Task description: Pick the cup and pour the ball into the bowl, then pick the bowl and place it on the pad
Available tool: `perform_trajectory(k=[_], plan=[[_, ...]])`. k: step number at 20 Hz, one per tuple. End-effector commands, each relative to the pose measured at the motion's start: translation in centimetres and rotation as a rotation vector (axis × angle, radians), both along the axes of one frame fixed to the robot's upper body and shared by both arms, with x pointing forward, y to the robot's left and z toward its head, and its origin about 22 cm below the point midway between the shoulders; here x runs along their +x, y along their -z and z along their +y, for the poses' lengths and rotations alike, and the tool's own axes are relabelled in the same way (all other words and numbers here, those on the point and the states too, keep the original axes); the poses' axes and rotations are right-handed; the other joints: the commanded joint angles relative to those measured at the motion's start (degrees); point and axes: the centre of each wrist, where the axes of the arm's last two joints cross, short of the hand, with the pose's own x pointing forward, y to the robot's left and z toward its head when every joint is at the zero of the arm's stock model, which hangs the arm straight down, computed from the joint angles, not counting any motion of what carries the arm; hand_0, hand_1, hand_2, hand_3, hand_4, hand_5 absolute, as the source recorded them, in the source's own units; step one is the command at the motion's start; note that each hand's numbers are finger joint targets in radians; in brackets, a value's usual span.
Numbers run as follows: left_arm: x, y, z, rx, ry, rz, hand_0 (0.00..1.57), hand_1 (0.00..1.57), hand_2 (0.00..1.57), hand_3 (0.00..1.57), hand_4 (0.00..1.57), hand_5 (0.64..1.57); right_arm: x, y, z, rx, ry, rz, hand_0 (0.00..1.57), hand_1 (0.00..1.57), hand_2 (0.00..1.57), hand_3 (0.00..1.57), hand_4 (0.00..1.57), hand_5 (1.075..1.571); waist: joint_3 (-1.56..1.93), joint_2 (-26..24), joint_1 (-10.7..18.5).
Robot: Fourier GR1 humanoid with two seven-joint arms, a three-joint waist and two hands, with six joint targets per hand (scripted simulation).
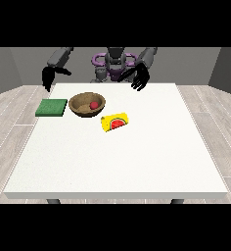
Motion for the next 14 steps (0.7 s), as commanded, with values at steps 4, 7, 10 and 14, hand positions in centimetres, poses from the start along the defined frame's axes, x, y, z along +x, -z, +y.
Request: perform_trajectory(k=[4, 7, 10, 14], plan=[[-3.2, 2.5, 2.4, -0.345, 0.228, -0.070, 0.00, 0.00, 0.00, 0.00, 0.00, 1.565, 1.7, 1.0, 5.9, 0.034, 0.095, -0.010, 0.00, 0.00, 0.00, 0.00, 0.29, 1.570, 0.75, 4.3, 6.0], [-2.5, 2.4, 5.4, -0.348, 0.261, -0.114, 0.00, 0.00, 0.00, 0.00, 0.00, 1.563, 2.8, 0.4, 6.3, 0.049, 0.100, -0.043, 0.00, 0.00, 0.00, 0.00, 0.31, 1.569, 0.89, 5.9, 6.1], [-3.5, 3.3, 5.5, -0.367, 0.259, -0.084, 0.00, 0.00, 0.00, 0.00, 0.00, 1.564, 3.0, 1.9, 5.4, 0.055, 0.108, -0.008, 0.00, 0.00, 0.00, 0.00, 0.31, 1.569, 0.96, 4.1, 4.9], [-4.2, 1.9, 6.2, -0.346, 0.320, -0.107, 0.00, 0.00, 0.00, 0.00, 0.00, 1.565, 2.5, 4.2, 4.4, 0.070, 0.210, -0.008, 0.00, 0.00, 0.00, 0.00, 0.26, 1.567, 0.99, 5.6, 9.0]])
